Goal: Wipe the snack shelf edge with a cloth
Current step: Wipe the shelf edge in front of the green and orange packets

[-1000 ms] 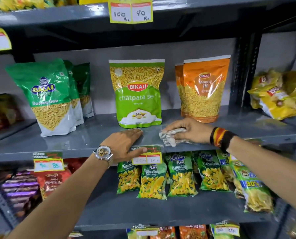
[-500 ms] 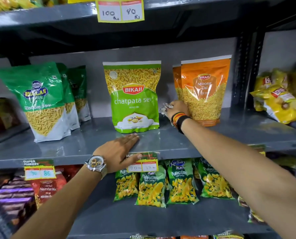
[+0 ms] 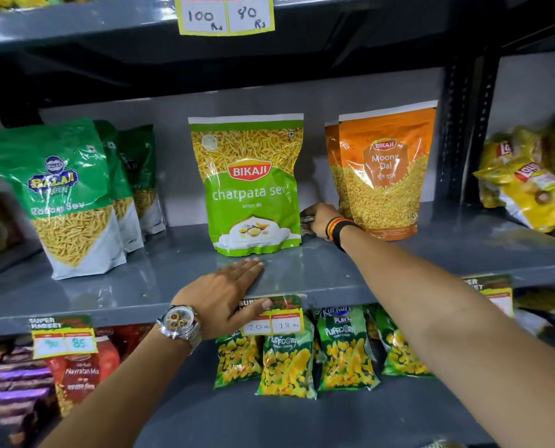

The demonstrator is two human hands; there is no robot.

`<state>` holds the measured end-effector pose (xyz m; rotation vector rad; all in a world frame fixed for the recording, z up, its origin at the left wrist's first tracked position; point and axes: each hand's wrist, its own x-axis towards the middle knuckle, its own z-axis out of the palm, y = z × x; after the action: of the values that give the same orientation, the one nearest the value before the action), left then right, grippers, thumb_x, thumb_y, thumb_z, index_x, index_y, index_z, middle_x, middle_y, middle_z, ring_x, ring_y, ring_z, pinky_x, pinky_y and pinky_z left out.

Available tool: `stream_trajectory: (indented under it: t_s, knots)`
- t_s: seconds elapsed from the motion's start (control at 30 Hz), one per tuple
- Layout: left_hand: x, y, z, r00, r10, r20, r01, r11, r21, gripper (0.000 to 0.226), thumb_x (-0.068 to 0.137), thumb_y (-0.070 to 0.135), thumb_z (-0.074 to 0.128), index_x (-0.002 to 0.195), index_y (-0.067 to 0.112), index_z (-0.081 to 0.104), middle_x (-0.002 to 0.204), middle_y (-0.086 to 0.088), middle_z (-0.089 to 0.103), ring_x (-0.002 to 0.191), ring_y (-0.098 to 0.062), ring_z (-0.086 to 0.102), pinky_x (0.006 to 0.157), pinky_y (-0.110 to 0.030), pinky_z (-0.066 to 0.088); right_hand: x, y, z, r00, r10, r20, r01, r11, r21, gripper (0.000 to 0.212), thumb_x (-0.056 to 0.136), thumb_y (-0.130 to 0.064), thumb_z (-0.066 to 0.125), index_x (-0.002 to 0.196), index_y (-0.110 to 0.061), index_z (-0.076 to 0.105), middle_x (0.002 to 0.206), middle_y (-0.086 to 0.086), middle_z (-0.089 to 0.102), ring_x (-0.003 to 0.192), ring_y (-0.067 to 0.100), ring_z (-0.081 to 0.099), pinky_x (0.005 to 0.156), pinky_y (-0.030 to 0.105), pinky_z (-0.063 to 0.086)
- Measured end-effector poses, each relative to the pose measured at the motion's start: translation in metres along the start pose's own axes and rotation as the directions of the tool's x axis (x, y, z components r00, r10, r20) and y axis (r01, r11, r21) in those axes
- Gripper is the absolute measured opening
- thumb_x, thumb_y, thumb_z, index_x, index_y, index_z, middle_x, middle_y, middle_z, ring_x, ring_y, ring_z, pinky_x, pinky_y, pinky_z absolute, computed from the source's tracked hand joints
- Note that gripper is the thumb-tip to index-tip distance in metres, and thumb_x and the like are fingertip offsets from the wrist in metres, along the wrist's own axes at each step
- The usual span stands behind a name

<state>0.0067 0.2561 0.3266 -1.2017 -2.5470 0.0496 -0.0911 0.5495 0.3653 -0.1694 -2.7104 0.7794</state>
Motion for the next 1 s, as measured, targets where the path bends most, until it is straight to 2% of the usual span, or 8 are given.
stream_trajectory:
  t_s: [0.13,0.33,0.47,0.6,0.7,0.8,0.9,1.0]
  knots:
    - [-0.001,0.0,-0.001,1.0,0.003,-0.013,-0.004,1.0,-0.012,0.102,0.085,0.085,0.002,0.159,0.018,0.024,0.165,-0.003,0.028,0.148,-0.019,0.034,0.117,-0.039,0.037,-0.035,-0.006,-0.015,0.999,-0.028,0.044,0.028,1.0,0.004,0.037,0.083,-0.012,0.069,0.12,-0.014,0.067,0.123,0.007,0.069,0.112,0.022,0.064,0.086,0.016,0.04]
    - [-0.004,0.003,-0.003,1.0,0.014,-0.02,-0.014,1.0,-0.025,0.093,0.09,0.077,0.013,0.158,0.015,0.026,0.165,-0.006,0.029,0.149,-0.021,0.032,0.118,-0.037,0.032,-0.071,-0.011,-0.018,0.999,-0.014,-0.032,0.012,0.998,-0.069,0.033,0.082,-0.021,0.071,0.115,-0.018,0.07,0.121,0.009,0.069,0.111,0.029,0.063,0.096,0.032,0.05]
    - [-0.005,0.003,-0.004,0.999,0.017,-0.036,-0.018,0.999,-0.037,0.085,0.096,0.072,0.024,0.157,0.013,0.028,0.164,-0.006,0.031,0.149,-0.021,0.032,0.118,-0.037,0.031,-0.099,-0.02,-0.033,0.999,-0.047,-0.016,0.047,0.999,-0.01,0.025,0.083,-0.013,0.07,0.108,-0.013,0.074,0.115,0.008,0.072,0.104,0.025,0.065,0.091,0.033,0.052]
    - [-0.007,0.004,-0.003,0.999,0.017,-0.048,-0.018,0.999,-0.036,0.082,0.097,0.069,0.028,0.157,0.013,0.027,0.164,-0.006,0.031,0.149,-0.02,0.032,0.117,-0.037,0.031,-0.112,-0.015,-0.044,0.993,-0.032,-0.112,0.042,0.995,0.089,0.025,0.086,-0.008,0.066,0.11,-0.013,0.073,0.117,0.009,0.07,0.108,0.027,0.062,0.088,0.03,0.048]
    - [-0.007,0.003,-0.003,0.999,0.013,-0.042,-0.015,0.999,-0.047,0.084,0.096,0.071,0.027,0.157,0.013,0.028,0.164,-0.007,0.032,0.149,-0.021,0.032,0.118,-0.038,0.031,-0.118,-0.013,-0.037,0.999,-0.03,-0.037,0.033,0.996,0.085,0.026,0.086,-0.008,0.066,0.11,-0.016,0.073,0.117,0.007,0.07,0.11,0.023,0.062,0.087,0.025,0.045]
    - [-0.006,0.002,-0.003,1.0,0.009,-0.027,-0.01,0.999,-0.042,0.09,0.093,0.076,0.021,0.156,0.013,0.029,0.164,-0.007,0.032,0.149,-0.022,0.033,0.117,-0.04,0.033,-0.134,-0.022,-0.039,0.989,-0.119,0.088,0.113,0.991,0.067,0.028,0.087,-0.015,0.067,0.114,-0.021,0.071,0.124,0.001,0.067,0.114,0.017,0.06,0.096,0.028,0.045]
    - [-0.007,0.001,-0.002,0.999,0.007,-0.031,-0.008,0.999,-0.034,0.097,0.088,0.08,0.013,0.156,0.012,0.03,0.164,-0.007,0.032,0.148,-0.022,0.034,0.116,-0.042,0.036,-0.153,-0.028,-0.055,0.961,-0.163,0.223,0.136,0.982,0.132,0.031,0.087,-0.02,0.067,0.118,-0.024,0.068,0.123,-0.007,0.066,0.112,0.009,0.06,0.099,0.023,0.044]
    - [-0.005,0.001,-0.002,0.999,0.018,-0.028,-0.019,0.999,-0.036,0.093,0.091,0.077,0.016,0.156,0.012,0.03,0.164,-0.008,0.032,0.149,-0.022,0.033,0.116,-0.042,0.036,-0.155,-0.02,-0.068,0.995,-0.068,0.071,0.055,0.982,0.179,0.031,0.087,-0.01,0.066,0.118,-0.016,0.068,0.124,0.003,0.066,0.114,0.018,0.06,0.092,0.023,0.042]
